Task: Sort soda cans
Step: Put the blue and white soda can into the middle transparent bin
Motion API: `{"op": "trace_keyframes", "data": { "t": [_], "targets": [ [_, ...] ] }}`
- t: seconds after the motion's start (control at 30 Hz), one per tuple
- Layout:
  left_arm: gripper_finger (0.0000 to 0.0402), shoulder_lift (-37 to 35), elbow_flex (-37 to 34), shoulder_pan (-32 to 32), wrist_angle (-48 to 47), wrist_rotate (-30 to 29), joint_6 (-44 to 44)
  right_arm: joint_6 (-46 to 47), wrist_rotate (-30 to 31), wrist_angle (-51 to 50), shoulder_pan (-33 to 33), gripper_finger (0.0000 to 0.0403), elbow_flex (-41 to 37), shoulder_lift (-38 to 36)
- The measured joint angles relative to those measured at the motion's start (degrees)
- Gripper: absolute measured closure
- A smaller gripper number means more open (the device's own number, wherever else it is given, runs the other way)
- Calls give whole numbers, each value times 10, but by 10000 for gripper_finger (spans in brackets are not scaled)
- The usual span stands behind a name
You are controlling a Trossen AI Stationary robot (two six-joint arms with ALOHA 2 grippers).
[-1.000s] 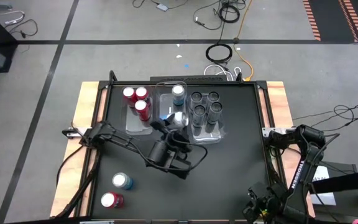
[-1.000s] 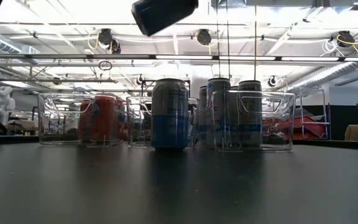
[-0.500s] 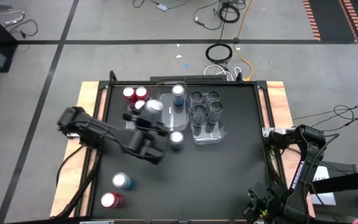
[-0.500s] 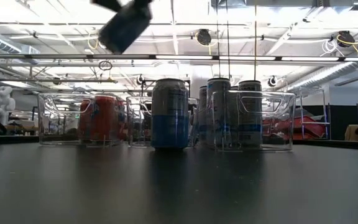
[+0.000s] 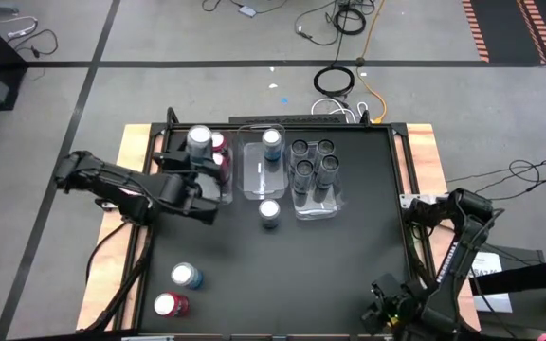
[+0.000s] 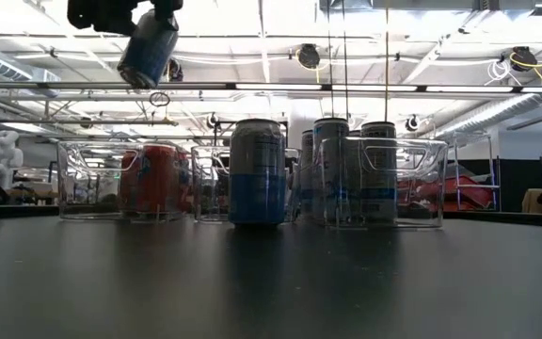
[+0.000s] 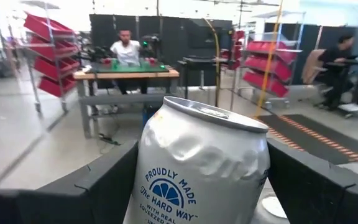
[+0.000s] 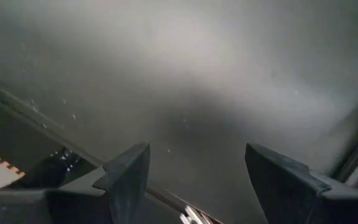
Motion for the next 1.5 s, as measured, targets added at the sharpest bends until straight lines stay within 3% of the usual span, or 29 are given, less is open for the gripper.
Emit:
{"op": "trace_keyframes", "data": {
  "t": [0.5,0.67,0.97,1.13,1.37,1.5],
  "targets": [
    [72,-16,0,150,-27,-3,53,-6,15,11,-62,147,0,0],
    [72,-16,0,123,-20,-2,51,-19,15,10,-75,147,0,0],
    [72,-8,0,11,111,14,93,-79,16,8,-91,147,0,0],
    [72,15,0,-24,285,89,272,-84,16,7,-82,147,0,0],
    [72,67,0,-31,670,289,726,-90,15,7,-59,147,0,0],
    [72,86,0,-11,837,390,881,-90,15,7,-46,147,0,0]
  ]
}}
